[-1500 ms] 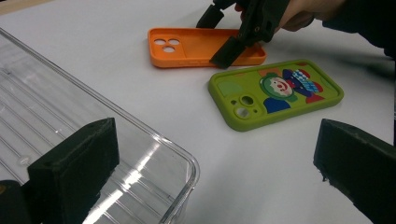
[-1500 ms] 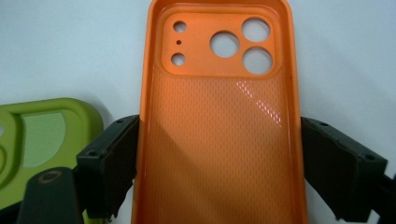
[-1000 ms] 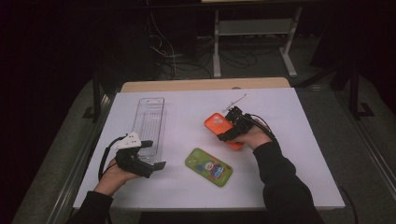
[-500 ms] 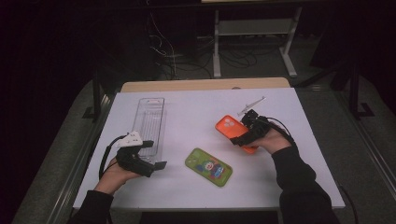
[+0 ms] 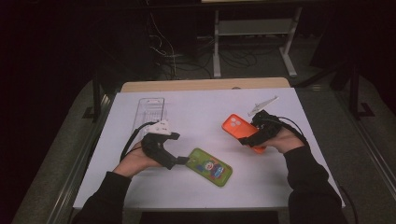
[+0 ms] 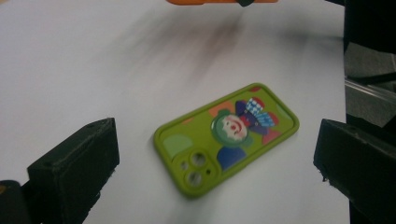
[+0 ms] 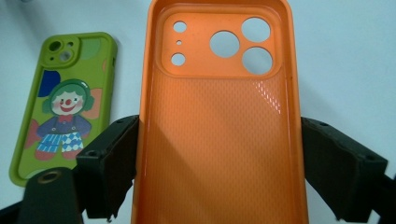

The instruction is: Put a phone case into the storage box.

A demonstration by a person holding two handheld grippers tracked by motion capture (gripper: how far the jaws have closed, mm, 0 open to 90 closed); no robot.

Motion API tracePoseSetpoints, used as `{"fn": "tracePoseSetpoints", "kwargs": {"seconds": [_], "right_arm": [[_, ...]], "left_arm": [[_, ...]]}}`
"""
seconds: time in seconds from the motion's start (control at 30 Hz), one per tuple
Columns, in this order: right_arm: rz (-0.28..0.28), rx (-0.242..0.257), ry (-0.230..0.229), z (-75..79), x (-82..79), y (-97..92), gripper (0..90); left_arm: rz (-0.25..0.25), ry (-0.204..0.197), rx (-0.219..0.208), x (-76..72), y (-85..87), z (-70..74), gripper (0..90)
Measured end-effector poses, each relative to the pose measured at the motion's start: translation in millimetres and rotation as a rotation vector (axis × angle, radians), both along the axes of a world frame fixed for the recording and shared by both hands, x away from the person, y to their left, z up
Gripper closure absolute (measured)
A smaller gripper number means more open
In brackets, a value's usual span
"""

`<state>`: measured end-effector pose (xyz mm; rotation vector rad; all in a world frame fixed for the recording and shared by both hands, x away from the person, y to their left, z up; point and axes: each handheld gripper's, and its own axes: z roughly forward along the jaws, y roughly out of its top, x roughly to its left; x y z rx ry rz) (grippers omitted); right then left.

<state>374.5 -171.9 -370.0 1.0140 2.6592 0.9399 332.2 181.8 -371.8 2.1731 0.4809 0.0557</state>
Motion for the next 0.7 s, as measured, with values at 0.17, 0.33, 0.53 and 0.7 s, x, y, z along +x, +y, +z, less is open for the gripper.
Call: {"fn": "tracePoseSetpoints", "kwargs": {"seconds": [0.17, 0.33, 0.53, 0.7], "right_arm": [[0.013, 0.004, -0.006, 3.4, -1.5, -4.2, 15.0], [0.024, 0.002, -0.001, 3.1, -1.9, -6.4, 15.0], [0.059, -0.006, -0.001, 0.0, -1.7, -7.3, 15.0], [0.091, -0.006, 0.000, -1.8, -3.4, -4.7, 15.0]], "left_arm": [[-0.057, -0.011, 0.007, 13.6, -27.0, 2.1, 0.0], [-0.089, -0.016, 0.003, 22.6, -41.1, 3.6, 0.0], [-0.123, -0.037, -0.003, 29.4, -51.1, 3.9, 0.0], [-0.140, -0.045, 0.004, 29.7, -49.0, 2.8, 0.0]]}}
